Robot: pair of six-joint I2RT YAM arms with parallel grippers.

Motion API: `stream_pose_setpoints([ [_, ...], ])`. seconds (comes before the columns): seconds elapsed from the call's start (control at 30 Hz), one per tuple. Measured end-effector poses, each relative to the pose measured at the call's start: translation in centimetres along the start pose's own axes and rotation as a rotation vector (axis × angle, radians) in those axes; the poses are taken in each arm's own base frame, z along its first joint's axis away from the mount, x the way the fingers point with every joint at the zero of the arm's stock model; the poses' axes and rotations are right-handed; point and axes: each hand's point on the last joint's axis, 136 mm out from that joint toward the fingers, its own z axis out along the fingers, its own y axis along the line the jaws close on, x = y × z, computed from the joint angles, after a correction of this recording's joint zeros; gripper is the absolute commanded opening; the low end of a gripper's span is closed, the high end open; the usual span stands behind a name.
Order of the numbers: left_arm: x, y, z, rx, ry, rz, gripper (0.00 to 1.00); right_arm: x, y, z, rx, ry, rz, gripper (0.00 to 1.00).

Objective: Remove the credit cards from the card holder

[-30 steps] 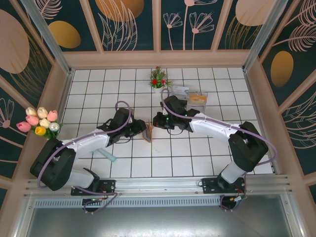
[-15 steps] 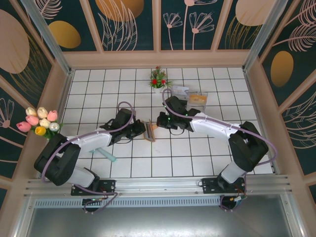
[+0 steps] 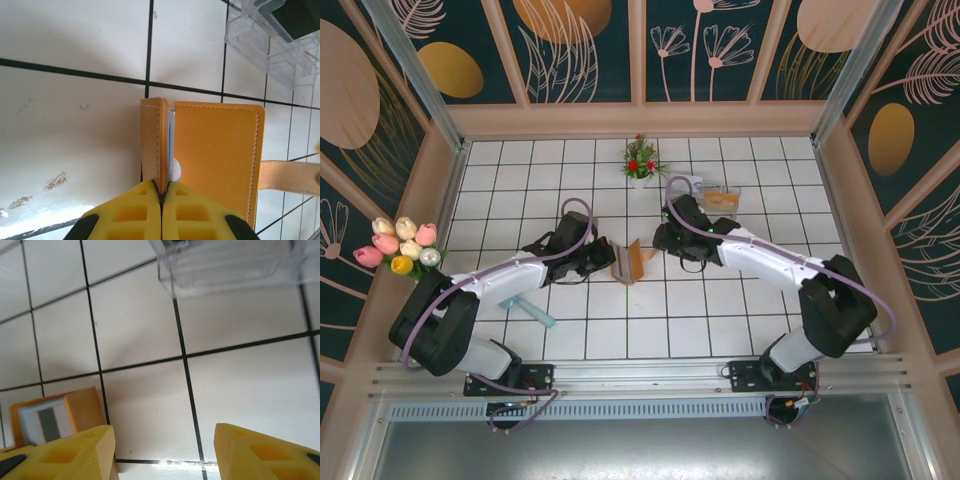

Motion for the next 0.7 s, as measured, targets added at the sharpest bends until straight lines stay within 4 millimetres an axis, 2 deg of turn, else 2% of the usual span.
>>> stream_pose_setpoints([
  [0.13,0.0,0.3,0.0,-0.029,0.009,-0.007,0.00,-1.8,1.0,-2.9,-0.059,-0.084,0.013,0.55],
  [0.2,-0.2,0.2,0.1,-0.034,0.009,-0.008,0.00,-2.3,1.9,-3.8,-0.108,-0.100,-0.003,0.46],
  [0.23,-0.3,0.1,0.1,-0.035,0.008,-0.008,0.00,-2.3,2.6,-4.1,-0.139,-0.097,-0.011,0.37],
  [0.3,-0.4,0.0,0.1,-0.040,0.008,-0.009,0.00,-2.1,4.1,-4.2,-0.190,-0.080,-0.039,0.26],
  [0.43,-0.6,-0.1,-0.1,-0.051,0.013,-0.012,0.00,-0.3,7.6,-3.7,-0.277,-0.011,-0.102,0.02],
  [0.53,-0.7,-0.3,-0.2,-0.053,0.011,-0.012,0.00,1.7,9.5,-2.7,-0.318,0.054,-0.141,0.00],
  [0.7,-0.7,-0.1,0.0,-0.060,0.017,-0.015,0.00,5.0,10.5,0.0,-0.308,0.168,-0.182,0.00],
])
